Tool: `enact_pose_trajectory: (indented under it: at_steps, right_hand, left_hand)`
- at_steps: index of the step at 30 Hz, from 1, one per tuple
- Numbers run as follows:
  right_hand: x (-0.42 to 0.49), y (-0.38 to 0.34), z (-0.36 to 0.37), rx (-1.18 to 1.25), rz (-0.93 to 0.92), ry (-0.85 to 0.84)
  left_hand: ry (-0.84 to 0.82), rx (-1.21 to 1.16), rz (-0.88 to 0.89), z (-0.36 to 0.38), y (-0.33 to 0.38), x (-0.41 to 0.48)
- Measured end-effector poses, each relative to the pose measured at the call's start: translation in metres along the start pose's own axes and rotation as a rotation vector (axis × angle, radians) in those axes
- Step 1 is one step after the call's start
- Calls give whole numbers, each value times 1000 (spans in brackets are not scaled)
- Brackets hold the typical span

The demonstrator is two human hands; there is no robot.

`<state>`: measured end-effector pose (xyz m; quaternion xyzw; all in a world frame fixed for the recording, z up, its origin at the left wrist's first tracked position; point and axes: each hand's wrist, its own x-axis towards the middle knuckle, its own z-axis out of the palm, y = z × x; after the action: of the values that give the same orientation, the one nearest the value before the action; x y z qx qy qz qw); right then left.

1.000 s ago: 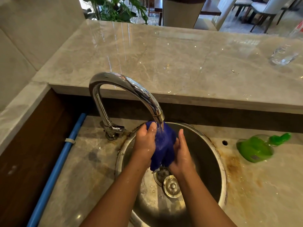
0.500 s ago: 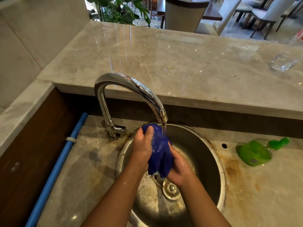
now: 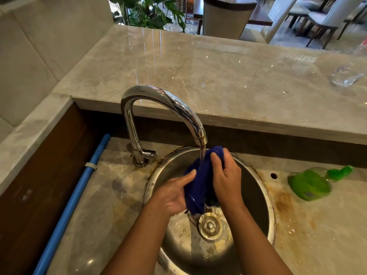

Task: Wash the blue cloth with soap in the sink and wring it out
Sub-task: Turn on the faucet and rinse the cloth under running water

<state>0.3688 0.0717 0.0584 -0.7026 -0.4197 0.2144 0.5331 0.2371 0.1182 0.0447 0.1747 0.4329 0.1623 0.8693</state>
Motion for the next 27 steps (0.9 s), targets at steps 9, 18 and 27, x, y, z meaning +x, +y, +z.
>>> enact_pose_trajectory:
  at_steps: [9,18,27]
  right_hand:
    - [-5,6,-1,45,172,2]
    - [-4,17,5,191,523,-68]
    - [-38,-8,30,38,12,-9]
  left_hand:
    - [446,419,451,12,-15,10]
    - [464,540,583,20,-8,15]
    - [507,376,584,23,-13,32]
